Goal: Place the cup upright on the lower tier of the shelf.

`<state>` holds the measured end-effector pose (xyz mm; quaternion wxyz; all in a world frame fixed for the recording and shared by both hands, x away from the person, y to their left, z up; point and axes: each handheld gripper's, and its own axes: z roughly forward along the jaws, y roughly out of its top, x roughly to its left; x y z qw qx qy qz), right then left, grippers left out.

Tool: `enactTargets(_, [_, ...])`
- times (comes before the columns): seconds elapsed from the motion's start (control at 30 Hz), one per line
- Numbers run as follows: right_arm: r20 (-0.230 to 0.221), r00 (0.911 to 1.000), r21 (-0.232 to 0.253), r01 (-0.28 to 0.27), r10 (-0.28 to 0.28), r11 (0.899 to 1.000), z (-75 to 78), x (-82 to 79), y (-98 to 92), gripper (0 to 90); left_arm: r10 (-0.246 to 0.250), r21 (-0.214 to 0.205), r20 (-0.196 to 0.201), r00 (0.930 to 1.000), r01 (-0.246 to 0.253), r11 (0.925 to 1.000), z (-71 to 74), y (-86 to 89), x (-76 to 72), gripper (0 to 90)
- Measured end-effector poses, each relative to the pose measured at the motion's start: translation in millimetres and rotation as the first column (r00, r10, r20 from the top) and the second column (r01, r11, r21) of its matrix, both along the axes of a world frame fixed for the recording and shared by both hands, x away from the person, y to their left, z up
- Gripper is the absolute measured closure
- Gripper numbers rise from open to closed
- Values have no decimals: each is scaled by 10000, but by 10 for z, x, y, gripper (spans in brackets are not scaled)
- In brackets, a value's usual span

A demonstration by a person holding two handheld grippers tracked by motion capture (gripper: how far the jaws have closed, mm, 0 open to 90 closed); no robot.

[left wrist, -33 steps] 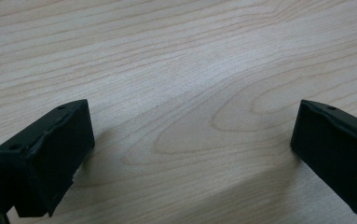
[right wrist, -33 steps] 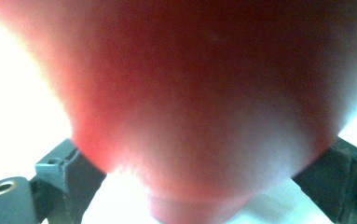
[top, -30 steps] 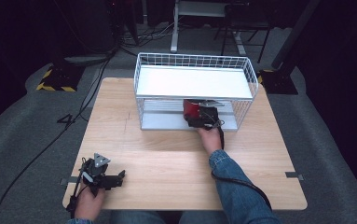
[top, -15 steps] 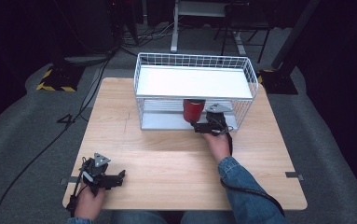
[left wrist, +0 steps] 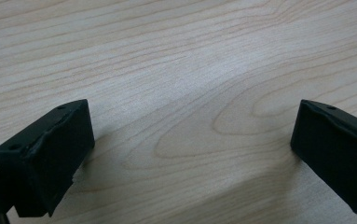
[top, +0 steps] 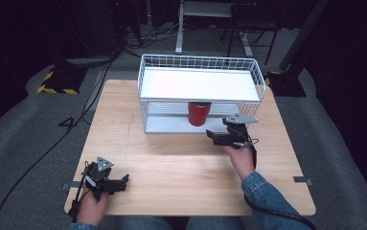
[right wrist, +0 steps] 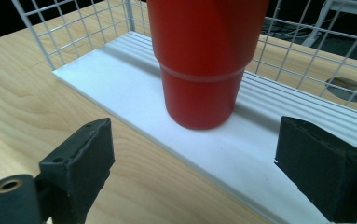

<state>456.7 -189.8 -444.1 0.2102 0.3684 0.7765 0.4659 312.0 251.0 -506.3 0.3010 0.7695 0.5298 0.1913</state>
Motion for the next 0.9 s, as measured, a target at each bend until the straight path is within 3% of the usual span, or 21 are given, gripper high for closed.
enactTargets(0.2, [-14,10000,15,-47,47,10000,73,-164,-179,117,13,-1,-6,10000,-13,10000,0,-1,-1,0])
enactTargets(0.3, [-277,9996,290,-33,41,9996,88,-245,-283,117,-15,15,-1,10000,15,10000,1,1,1,0])
enactTargets(0.9, [-405,9980,148,501,-495,9986,114,-733,-1024,154,49,16,9,10000,-49,10000,0,-6,6,0])
